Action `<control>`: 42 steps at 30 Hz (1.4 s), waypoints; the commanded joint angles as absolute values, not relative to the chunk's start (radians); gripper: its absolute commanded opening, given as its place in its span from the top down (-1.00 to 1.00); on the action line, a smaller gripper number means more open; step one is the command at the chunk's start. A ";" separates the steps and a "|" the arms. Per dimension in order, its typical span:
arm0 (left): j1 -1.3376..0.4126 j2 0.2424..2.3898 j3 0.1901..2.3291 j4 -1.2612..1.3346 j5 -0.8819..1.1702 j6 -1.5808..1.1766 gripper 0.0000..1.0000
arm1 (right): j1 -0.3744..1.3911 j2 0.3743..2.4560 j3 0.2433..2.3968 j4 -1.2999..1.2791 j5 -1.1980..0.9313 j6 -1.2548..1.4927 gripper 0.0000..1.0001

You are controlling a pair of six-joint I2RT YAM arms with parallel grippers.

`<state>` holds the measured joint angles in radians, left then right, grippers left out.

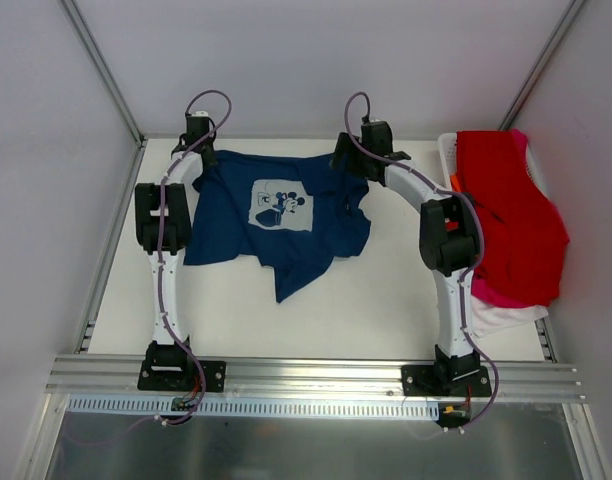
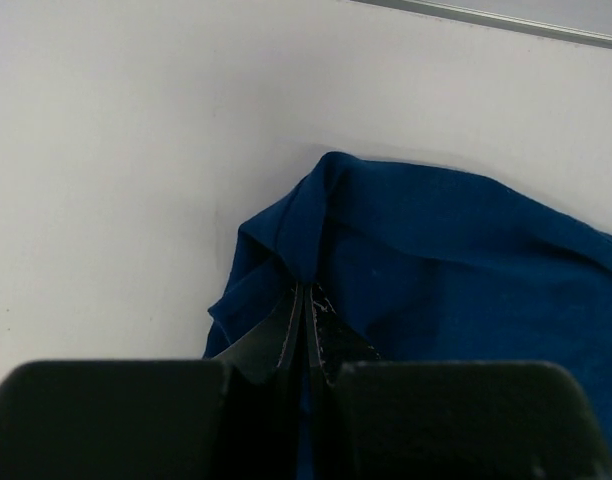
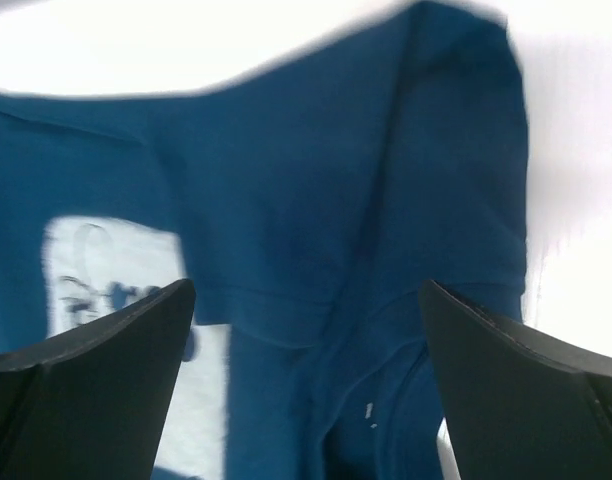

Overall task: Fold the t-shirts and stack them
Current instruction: Flatten out the tshirt

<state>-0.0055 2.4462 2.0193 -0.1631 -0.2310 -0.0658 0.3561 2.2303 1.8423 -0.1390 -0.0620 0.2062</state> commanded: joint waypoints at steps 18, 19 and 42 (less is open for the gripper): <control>-0.017 2.353 1.953 -0.037 -0.239 -0.086 1.00 | 0.410 2.279 1.973 -0.172 -0.060 0.196 -0.99; -0.014 2.349 1.950 -0.037 -0.233 -0.090 1.00 | 0.411 2.292 1.979 -0.179 -0.064 0.210 -0.99; -0.006 2.335 1.924 -0.035 -0.173 -0.109 1.00 | 0.439 2.358 1.893 -0.127 -0.022 0.301 -0.97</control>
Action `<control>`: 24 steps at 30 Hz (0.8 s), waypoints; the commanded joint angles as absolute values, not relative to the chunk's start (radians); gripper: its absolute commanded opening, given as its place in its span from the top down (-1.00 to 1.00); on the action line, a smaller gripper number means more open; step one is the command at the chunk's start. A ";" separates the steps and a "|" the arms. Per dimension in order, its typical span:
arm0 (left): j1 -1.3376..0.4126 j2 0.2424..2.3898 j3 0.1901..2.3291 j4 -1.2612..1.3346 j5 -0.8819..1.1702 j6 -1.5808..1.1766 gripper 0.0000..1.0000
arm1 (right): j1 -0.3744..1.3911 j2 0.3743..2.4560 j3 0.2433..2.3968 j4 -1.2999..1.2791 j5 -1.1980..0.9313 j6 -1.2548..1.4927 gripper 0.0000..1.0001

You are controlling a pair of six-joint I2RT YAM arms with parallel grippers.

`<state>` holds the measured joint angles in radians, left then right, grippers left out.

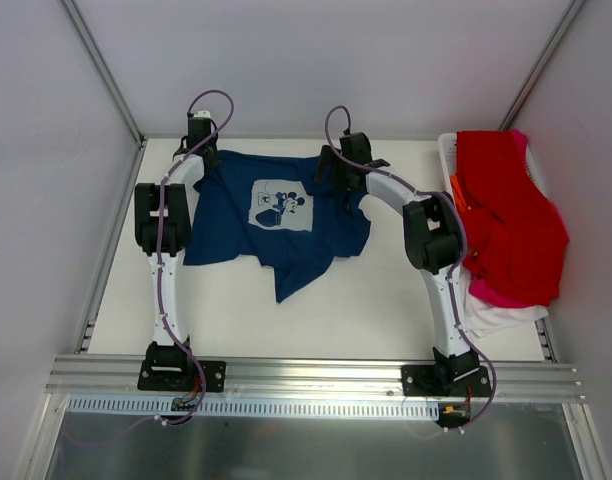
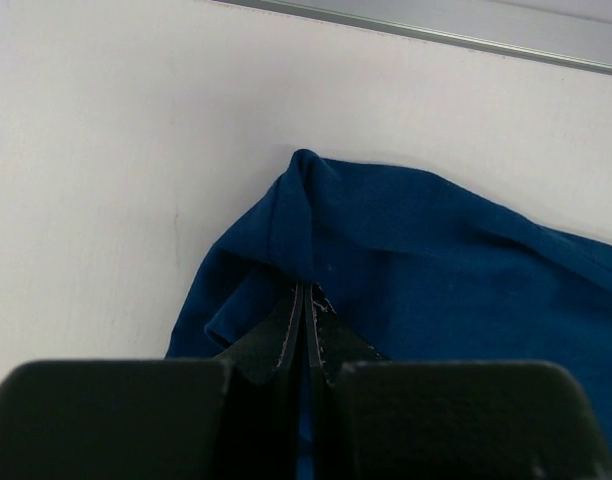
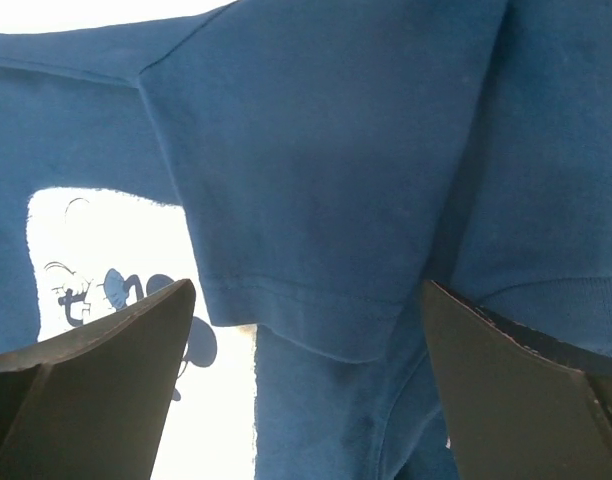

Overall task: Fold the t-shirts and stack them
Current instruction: Flatten out the tshirt

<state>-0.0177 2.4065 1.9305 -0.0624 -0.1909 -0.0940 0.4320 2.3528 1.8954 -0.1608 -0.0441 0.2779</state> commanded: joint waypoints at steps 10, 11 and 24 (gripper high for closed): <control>-0.006 2.335 1.922 -0.040 -0.176 -0.112 1.00 | 0.431 2.385 1.911 -0.115 -0.052 0.316 -0.53; -0.006 2.333 1.922 -0.040 -0.176 -0.112 1.00 | 0.430 2.388 1.914 -0.115 -0.057 0.318 -0.41; -0.006 2.339 1.931 -0.044 -0.178 -0.110 1.00 | 0.429 2.415 1.959 -0.141 -0.075 0.327 0.99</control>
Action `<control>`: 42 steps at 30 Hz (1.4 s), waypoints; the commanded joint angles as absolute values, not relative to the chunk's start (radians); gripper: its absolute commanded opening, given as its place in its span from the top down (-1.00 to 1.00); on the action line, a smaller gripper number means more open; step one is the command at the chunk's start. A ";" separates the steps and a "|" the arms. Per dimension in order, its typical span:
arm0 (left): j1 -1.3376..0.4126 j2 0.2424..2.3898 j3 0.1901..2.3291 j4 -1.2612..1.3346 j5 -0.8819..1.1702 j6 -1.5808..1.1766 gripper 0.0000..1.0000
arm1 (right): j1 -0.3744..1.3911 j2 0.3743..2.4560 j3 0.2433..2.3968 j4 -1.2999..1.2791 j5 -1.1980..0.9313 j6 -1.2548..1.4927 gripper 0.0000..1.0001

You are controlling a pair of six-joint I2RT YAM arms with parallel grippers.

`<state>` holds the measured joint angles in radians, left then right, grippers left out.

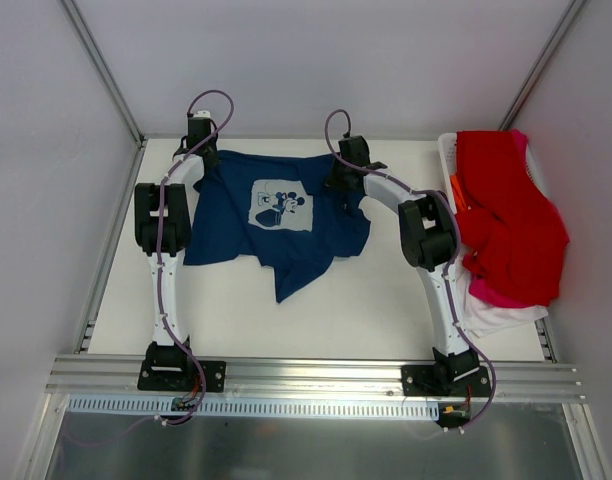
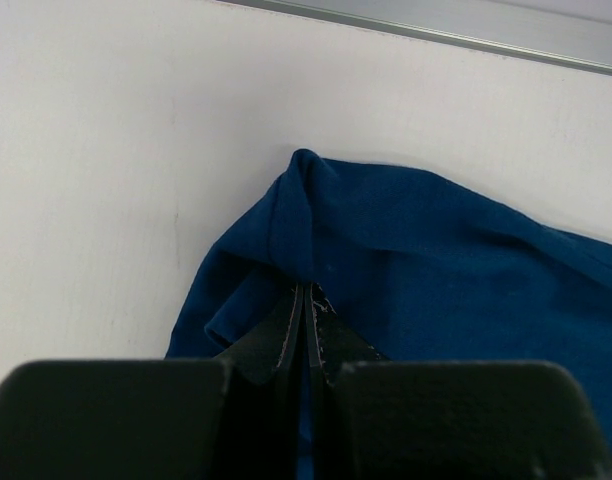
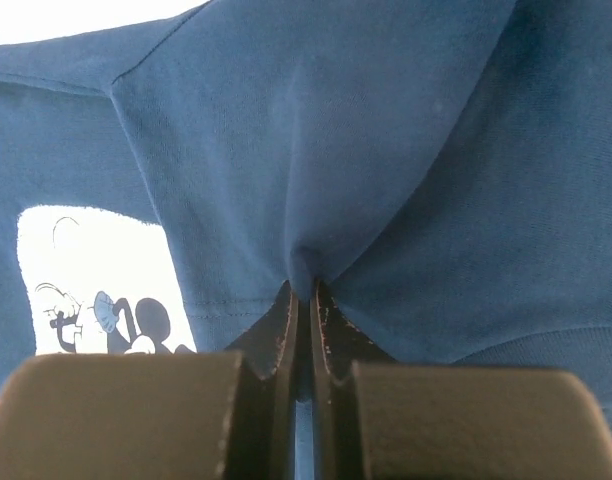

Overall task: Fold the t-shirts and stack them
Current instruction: Flatten out the tshirt

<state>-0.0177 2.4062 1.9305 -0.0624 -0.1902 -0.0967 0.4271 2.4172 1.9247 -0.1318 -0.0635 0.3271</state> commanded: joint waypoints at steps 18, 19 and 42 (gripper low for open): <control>-0.097 2.039 1.775 -0.035 -0.370 -0.072 1.00 | 0.452 2.016 1.813 -0.299 -0.014 0.184 0.99; -0.112 2.008 1.773 -0.055 -0.373 -0.078 1.00 | 0.459 1.988 1.813 -0.311 -0.011 0.172 0.99; -0.183 0.697 1.338 -0.436 0.247 -0.121 1.00 | 0.675 0.784 1.442 -0.544 0.082 0.041 0.99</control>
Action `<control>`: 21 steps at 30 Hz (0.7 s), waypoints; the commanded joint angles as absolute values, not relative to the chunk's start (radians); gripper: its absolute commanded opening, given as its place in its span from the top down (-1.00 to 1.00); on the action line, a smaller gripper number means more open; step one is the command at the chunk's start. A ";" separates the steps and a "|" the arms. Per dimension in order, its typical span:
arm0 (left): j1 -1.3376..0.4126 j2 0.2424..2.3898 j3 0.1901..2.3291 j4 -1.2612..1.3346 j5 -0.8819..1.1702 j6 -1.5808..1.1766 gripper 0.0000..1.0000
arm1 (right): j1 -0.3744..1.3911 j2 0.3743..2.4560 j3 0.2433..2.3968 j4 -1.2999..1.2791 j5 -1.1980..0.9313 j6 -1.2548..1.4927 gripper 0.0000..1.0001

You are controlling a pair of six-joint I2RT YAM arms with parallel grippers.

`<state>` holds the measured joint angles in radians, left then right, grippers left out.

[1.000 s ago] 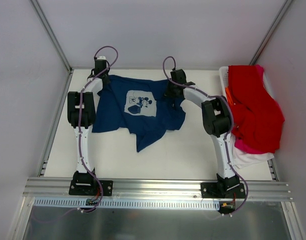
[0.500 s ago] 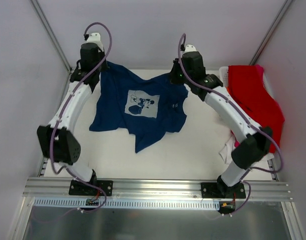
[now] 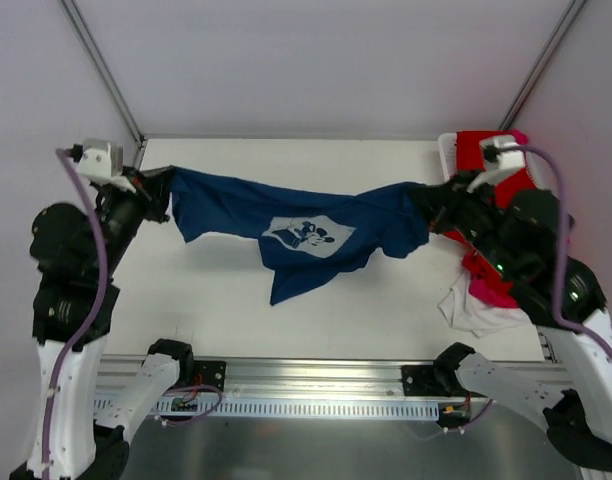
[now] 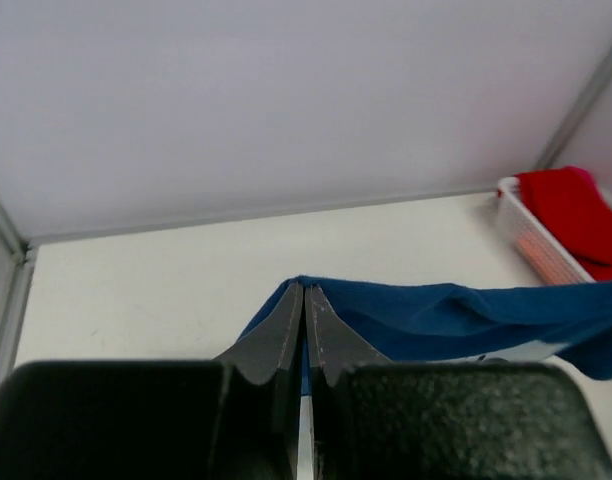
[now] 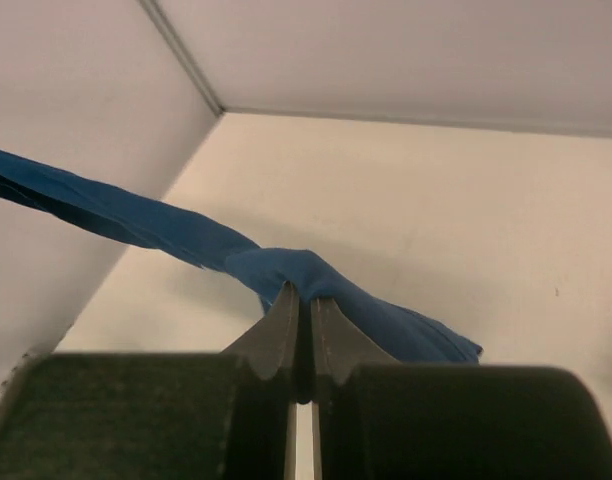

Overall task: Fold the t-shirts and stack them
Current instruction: Flatten out the tshirt

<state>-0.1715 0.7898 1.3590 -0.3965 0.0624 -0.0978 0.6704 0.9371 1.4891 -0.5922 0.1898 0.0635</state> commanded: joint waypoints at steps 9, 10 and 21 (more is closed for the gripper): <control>-0.179 0.434 1.474 -0.449 0.641 -0.216 1.00 | 0.673 0.459 1.448 -0.376 -0.380 0.067 0.99; -0.181 0.422 1.491 -0.449 0.669 -0.227 1.00 | 0.673 0.453 1.463 -0.365 -0.412 0.083 0.99; -0.181 0.327 1.580 -0.448 0.675 -0.259 1.00 | 0.560 0.462 1.652 -0.310 -0.493 0.206 0.99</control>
